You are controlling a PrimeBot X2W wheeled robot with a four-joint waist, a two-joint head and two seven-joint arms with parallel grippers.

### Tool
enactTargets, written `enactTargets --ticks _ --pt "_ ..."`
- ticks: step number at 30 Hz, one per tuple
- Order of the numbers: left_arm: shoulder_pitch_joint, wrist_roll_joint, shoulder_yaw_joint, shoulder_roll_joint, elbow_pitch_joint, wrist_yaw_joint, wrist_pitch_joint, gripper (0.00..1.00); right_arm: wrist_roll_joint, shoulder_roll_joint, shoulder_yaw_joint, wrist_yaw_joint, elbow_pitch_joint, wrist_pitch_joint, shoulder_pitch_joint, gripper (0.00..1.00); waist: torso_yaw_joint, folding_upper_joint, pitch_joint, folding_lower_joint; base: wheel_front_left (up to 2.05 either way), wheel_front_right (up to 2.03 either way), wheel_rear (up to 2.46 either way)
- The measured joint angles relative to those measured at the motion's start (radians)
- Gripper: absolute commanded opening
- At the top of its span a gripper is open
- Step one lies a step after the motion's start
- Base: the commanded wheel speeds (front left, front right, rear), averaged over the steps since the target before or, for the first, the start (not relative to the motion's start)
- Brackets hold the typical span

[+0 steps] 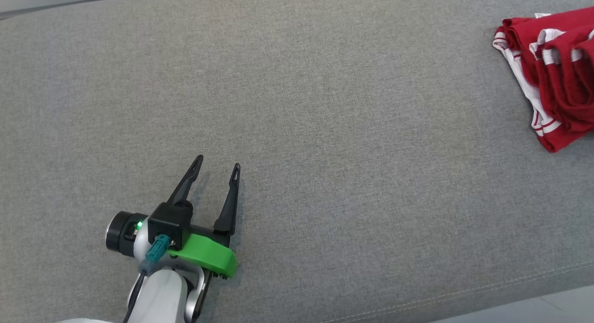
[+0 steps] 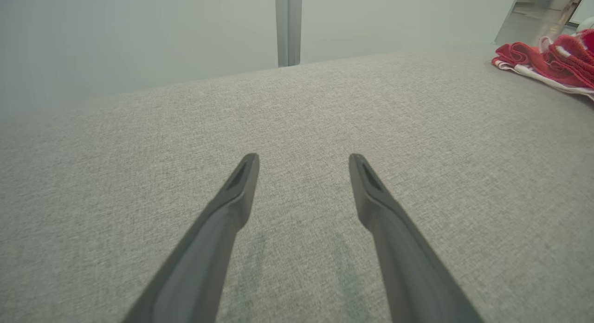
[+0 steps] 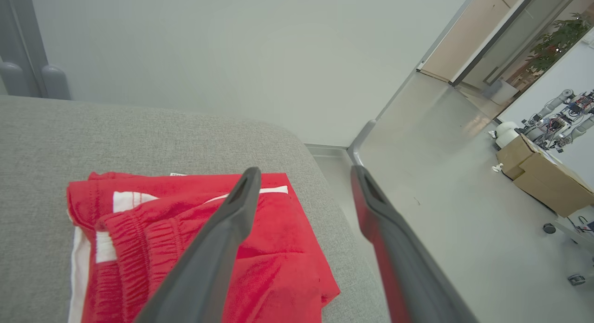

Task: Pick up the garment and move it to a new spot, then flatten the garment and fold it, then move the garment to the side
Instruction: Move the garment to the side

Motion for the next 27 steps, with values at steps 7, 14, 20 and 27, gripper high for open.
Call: enactTargets --ticks 7,14,20,27 --pt "0.006 -0.001 0.029 0.0 0.004 0.007 0.0 1.0 -0.053 0.194 -0.094 0.0 -0.27 -0.004 0.118 1.0 -0.006 0.0 -0.033 0.0 0.0 0.0 0.0" --pt "0.032 -0.01 0.071 0.0 0.008 0.037 0.0 1.0 -0.001 0.318 -0.022 0.0 -0.442 -0.005 0.258 1.0 -0.015 0.0 -0.085 -0.0001 0.0 0.0 0.0" --pt "0.074 -0.032 0.112 0.0 0.02 0.063 0.0 1.0 0.064 0.381 0.026 0.0 -0.504 -0.005 0.402 1.0 -0.016 0.0 -0.146 -0.0001 0.0 0.0 0.0" --pt "0.143 -0.045 0.162 0.0 0.03 0.089 0.0 1.0 0.109 0.438 0.048 0.0 -0.559 -0.005 0.573 1.0 -0.006 0.0 -0.231 -0.0001 0.0 0.0 0.0"
